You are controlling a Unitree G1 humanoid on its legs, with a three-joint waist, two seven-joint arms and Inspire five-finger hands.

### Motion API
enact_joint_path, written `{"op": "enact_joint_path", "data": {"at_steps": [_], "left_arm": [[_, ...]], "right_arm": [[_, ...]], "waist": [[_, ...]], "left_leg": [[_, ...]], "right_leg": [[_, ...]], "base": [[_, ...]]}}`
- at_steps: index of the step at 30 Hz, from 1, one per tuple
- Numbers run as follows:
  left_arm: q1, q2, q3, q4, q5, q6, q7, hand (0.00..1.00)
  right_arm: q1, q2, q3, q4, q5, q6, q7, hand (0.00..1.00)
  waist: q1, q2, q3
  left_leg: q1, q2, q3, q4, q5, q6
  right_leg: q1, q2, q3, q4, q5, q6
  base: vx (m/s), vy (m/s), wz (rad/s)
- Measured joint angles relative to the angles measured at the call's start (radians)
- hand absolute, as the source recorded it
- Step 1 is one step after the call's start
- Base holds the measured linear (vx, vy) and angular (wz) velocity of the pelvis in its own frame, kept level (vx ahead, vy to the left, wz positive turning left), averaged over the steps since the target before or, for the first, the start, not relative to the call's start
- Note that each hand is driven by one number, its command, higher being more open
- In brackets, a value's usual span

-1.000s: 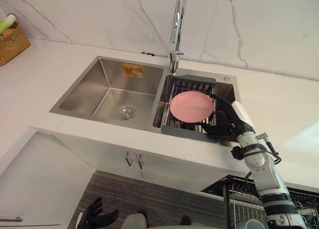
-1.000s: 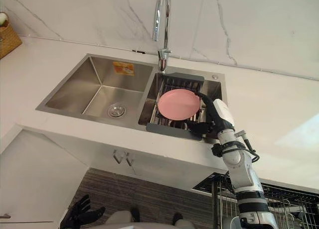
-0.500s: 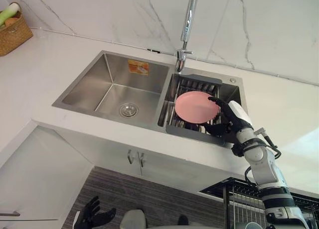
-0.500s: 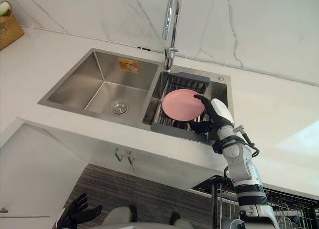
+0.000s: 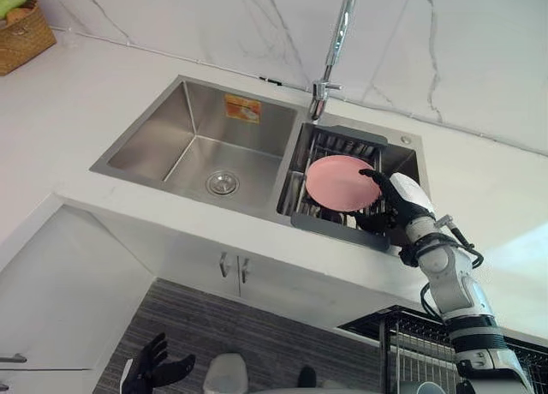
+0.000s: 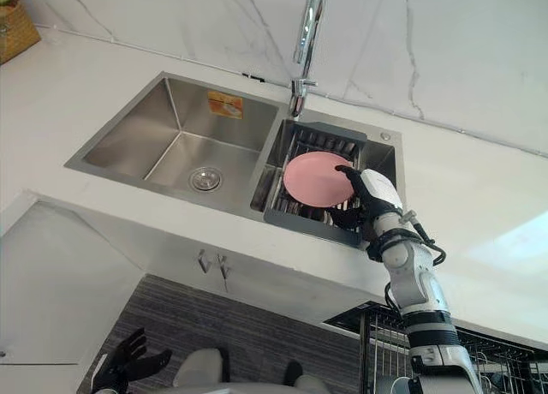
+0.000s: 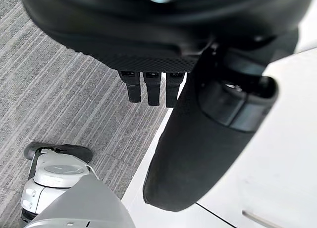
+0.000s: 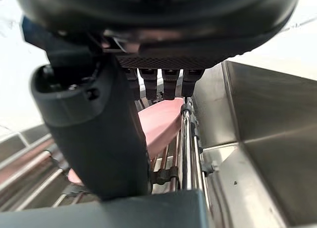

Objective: Walk over to the sink, pick up the cup, carry it to the dishwasher, place the cup inside the dishwasher, then close the dishwasher door

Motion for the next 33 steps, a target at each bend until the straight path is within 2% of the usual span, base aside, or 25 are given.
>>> {"op": "enact_joint_path", "data": {"at_steps": [7,10,11,15,22,33], "left_arm": [[-0.003,0.0,0.0,-0.004,0.0,0.006,0.0,0.9],[-0.014,0.002,0.0,-0.007,-0.001,0.007,0.001,0.9],[-0.016,0.002,0.0,-0.008,-0.001,0.007,0.001,0.9],[-0.038,0.005,0.003,-0.013,-0.002,0.008,0.001,0.9],[-0.057,0.008,0.003,-0.038,-0.023,0.009,0.0,0.9],[-0.088,0.005,0.002,-0.038,-0.029,-0.002,0.0,0.9]], "right_arm": [[-0.034,0.0,0.034,0.05,-0.044,0.032,-0.084,0.9],[-0.041,0.0,0.034,0.058,-0.046,0.044,-0.126,0.9],[-0.044,0.0,0.034,0.06,-0.047,0.047,-0.133,0.3],[-0.12,0.002,0.037,0.091,-0.044,0.048,-0.197,0.3],[-0.135,0.012,0.067,0.099,0.008,0.029,-0.249,0.3],[-0.138,0.022,0.067,0.073,0.08,-0.025,-0.259,0.3]], "waist": [[0.009,-0.004,0.004],[0.02,-0.011,0.023],[0.023,-0.013,0.026],[0.03,-0.02,0.056],[0.052,-0.02,0.063],[0.049,-0.026,0.08]], "left_leg": [[-0.035,0.001,-0.007,0.024,-0.004,0.003],[-0.051,0.003,-0.013,0.036,-0.005,0.005],[-0.055,0.004,-0.013,0.039,-0.005,0.005],[-0.083,0.013,-0.019,0.055,-0.006,0.006],[-0.104,0.021,-0.024,0.051,-0.001,0.0],[-0.093,0.033,-0.014,0.026,0.004,-0.009]], "right_leg": [[-0.021,0.002,-0.003,-0.001,0.009,0.002],[-0.028,0.004,-0.008,-0.001,0.013,0.0],[-0.027,0.005,-0.009,-0.003,0.015,-0.001],[-0.028,0.018,-0.014,-0.034,0.038,-0.013],[-0.036,0.03,-0.018,-0.059,0.048,-0.024],[-0.041,0.04,-0.006,-0.065,0.056,-0.025]], "base": [[-0.01,0.003,0.01],[-0.04,0.006,0.04],[-0.03,0.004,0.04],[-0.03,-0.004,0.02],[0.0,-0.012,0.01],[0.01,-0.013,-0.02]]}}
